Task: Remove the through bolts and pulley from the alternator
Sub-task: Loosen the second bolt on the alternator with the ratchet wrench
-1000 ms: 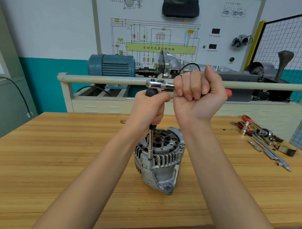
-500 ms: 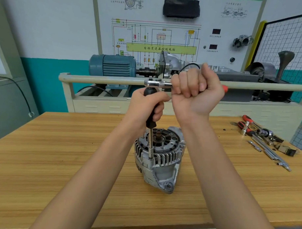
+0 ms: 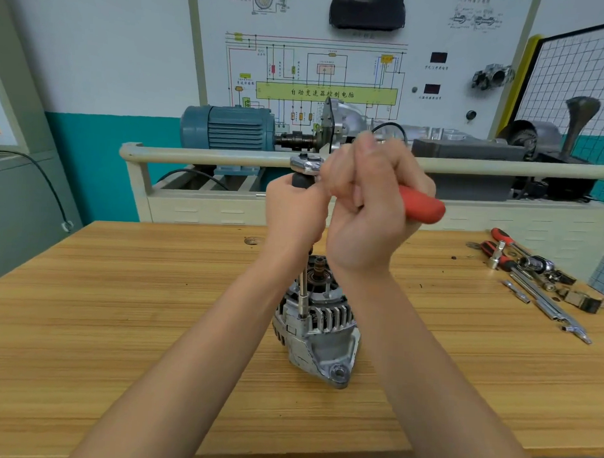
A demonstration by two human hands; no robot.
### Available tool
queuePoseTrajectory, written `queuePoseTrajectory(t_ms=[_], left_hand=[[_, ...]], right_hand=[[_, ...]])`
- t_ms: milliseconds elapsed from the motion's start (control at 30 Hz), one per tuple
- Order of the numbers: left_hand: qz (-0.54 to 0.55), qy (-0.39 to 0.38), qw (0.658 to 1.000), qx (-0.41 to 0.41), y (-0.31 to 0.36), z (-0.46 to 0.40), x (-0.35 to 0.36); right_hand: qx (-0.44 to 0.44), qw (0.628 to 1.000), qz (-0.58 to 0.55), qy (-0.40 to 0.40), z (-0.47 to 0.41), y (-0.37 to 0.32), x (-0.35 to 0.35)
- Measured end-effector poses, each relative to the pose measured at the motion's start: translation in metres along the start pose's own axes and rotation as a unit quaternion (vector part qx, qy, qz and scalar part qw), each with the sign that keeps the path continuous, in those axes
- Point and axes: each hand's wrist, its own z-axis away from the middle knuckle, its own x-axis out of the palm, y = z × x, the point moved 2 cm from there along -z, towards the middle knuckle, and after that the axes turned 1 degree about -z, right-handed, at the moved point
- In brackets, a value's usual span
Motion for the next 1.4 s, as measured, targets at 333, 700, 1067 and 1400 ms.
queuePoseTrajectory(t_ms=[333,700,1067,1400], left_hand=[[0.069,-0.203,0.977,-0.016,0.003,0.001,-0.013],[0.038,-0.111,0.992,-0.044,0.000,0.000,-0.004],[0.055,-0.130,0.990,-0.014,0.001,0.003,-0.009],[0.055,-0.242,0.966,-0.070,0.001,0.002,-0.010]], right_hand=[[0.260,0.905,-0.324,0.088,-0.031,0.011,-0.035],[0.148,0.969,-0.192,0.038,-0.017,0.000,-0.023],[0.193,0.954,-0.224,0.045,-0.024,0.003,-0.025],[0.265,0.885,-0.350,0.153,-0.031,0.012,-0.038]])
